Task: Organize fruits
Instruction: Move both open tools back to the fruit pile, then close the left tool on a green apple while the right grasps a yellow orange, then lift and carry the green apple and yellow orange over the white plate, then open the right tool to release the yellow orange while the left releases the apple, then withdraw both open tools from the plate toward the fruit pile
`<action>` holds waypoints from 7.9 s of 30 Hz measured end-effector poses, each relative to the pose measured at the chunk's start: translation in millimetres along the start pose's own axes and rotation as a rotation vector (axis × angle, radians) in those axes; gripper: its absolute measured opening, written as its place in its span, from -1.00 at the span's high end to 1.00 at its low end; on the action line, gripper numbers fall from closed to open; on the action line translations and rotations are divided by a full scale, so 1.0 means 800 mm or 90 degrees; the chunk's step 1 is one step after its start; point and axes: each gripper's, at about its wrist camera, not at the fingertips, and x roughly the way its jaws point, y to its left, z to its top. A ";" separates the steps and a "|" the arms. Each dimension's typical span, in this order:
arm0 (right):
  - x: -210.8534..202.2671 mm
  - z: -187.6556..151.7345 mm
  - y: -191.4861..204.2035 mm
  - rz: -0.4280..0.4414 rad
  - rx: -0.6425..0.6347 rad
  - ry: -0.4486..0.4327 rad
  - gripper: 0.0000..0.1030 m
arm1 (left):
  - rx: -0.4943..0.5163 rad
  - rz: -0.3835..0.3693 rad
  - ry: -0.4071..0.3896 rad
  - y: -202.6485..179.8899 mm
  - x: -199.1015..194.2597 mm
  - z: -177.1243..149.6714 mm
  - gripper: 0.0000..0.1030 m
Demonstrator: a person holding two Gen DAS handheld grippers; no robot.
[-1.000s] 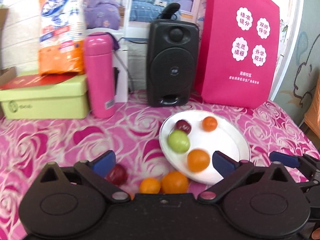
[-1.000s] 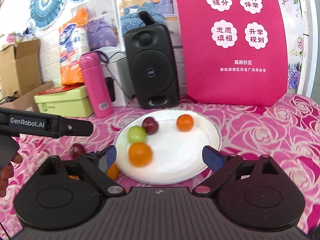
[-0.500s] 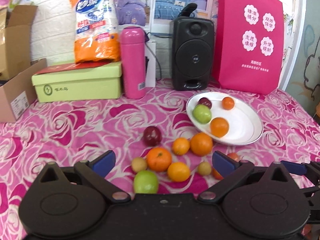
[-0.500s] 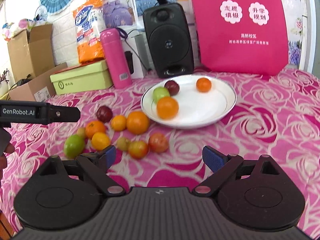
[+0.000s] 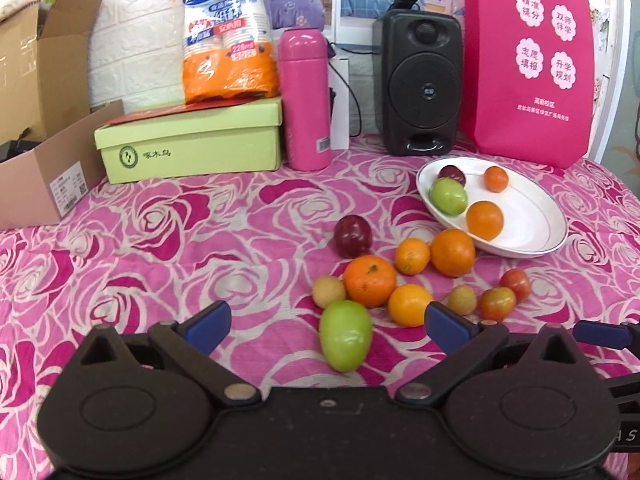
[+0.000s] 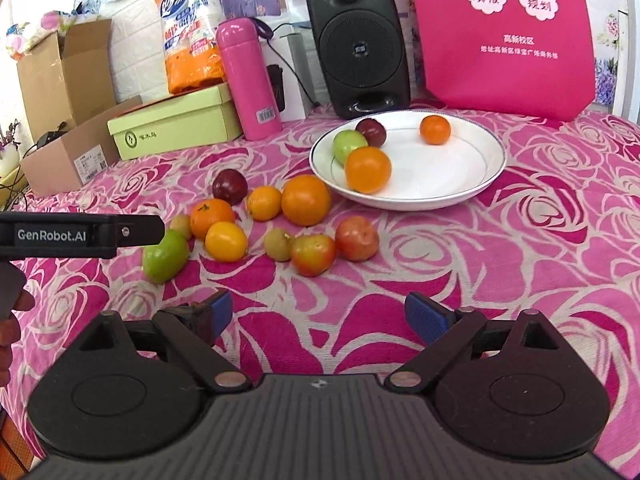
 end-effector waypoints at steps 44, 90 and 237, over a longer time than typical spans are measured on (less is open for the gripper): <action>0.077 0.020 0.072 0.105 -0.173 0.001 -0.45 | -0.059 -0.100 0.065 0.034 0.055 -0.008 -1.00; 0.040 0.010 0.047 0.083 -0.125 -0.051 -0.28 | 0.005 -0.067 0.061 0.013 0.050 -0.014 -1.00; 0.024 0.007 -0.001 0.009 -0.087 -0.011 -0.88 | 0.034 -0.034 0.028 -0.033 0.020 -0.007 -1.00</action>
